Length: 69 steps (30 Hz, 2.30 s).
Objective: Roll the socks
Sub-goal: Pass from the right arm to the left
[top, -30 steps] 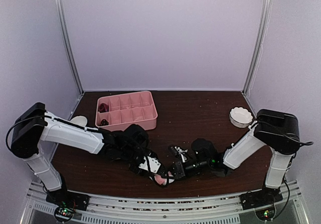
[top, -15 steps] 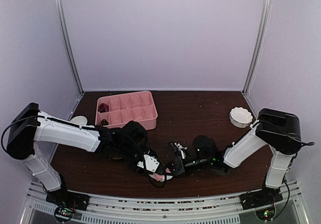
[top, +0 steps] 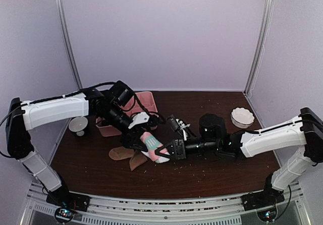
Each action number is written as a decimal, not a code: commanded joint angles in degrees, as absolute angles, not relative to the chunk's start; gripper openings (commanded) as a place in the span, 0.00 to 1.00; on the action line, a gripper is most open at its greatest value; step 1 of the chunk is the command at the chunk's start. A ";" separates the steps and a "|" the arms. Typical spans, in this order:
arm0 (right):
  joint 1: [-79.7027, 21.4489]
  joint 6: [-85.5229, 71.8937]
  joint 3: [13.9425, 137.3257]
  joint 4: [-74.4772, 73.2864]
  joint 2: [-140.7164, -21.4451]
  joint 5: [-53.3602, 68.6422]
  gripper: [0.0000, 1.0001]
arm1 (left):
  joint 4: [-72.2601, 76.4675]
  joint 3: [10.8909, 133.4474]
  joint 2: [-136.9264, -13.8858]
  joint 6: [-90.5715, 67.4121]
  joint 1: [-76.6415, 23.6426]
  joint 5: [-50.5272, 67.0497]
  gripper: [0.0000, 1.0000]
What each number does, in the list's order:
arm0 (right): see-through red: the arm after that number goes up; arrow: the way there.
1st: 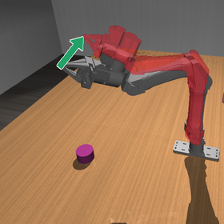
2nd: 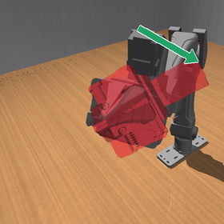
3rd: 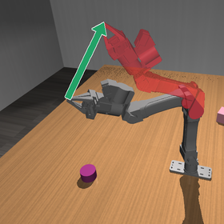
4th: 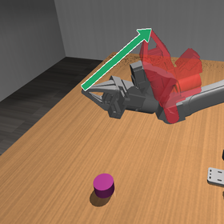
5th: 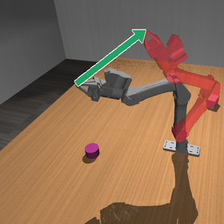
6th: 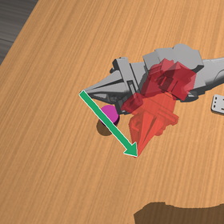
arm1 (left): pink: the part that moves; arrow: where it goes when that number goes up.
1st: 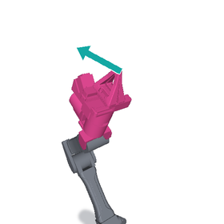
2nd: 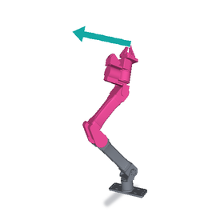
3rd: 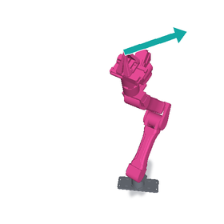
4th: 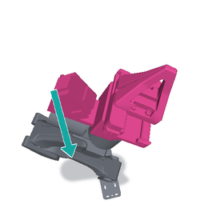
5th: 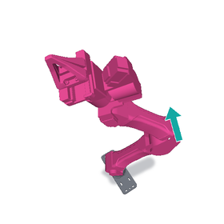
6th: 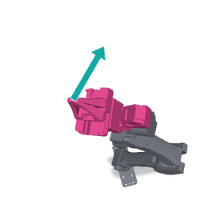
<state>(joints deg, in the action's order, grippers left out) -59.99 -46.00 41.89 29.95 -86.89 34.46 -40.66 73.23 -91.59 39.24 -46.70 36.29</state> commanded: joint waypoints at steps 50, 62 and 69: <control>-67.39 -23.58 59.46 2.12 -80.60 20.56 0.00 | -48.51 76.38 -89.35 23.78 -42.80 53.35 0.75; -67.38 -23.64 59.69 2.23 -81.19 21.80 0.00 | -48.36 78.60 -92.37 23.17 -42.72 54.91 0.71; -67.40 -23.82 59.00 3.70 -81.44 21.54 0.00 | -58.42 82.24 -94.97 31.63 -42.71 65.20 0.44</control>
